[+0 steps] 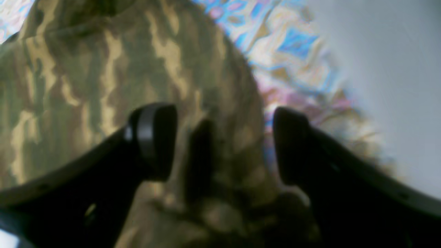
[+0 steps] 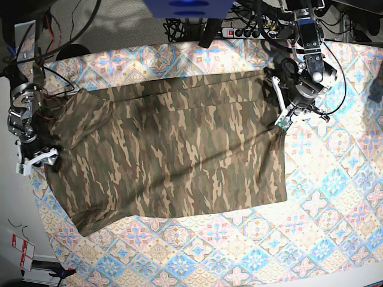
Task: Fold the T-shirt properly
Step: 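Lift the collar-side corners with both grippers and pull them outward, then drag the shirt with both grippers away from the hem, straightening it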
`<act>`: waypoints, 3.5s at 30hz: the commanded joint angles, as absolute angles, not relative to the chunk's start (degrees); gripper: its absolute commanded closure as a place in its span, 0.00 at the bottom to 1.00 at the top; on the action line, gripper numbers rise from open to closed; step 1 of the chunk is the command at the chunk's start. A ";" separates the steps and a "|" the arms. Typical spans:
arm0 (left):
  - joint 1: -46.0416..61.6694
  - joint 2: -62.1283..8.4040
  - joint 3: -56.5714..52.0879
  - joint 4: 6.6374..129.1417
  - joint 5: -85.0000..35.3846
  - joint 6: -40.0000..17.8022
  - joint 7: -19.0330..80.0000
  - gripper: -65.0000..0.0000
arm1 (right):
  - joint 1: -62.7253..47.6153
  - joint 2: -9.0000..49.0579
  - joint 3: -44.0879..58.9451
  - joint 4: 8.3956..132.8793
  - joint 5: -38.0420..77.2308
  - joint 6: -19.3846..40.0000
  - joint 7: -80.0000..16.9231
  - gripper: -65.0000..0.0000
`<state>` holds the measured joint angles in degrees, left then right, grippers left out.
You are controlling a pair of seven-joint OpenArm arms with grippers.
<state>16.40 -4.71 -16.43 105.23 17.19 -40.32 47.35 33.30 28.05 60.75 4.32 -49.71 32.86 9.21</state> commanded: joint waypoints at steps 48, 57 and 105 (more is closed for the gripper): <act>10.42 -2.77 -16.75 99.12 17.10 -40.00 46.73 0.87 | 4.53 0.13 61.14 57.27 -61.32 38.20 27.21 0.96; 9.89 -2.33 -16.84 99.91 17.10 -40.00 47.08 0.71 | 12.79 -1.98 74.33 59.65 -61.23 38.55 26.95 0.82; 13.67 -5.67 -12.00 89.36 17.01 -40.00 46.99 0.52 | 18.15 14.11 82.42 44.97 -55.52 40.00 -11.47 0.41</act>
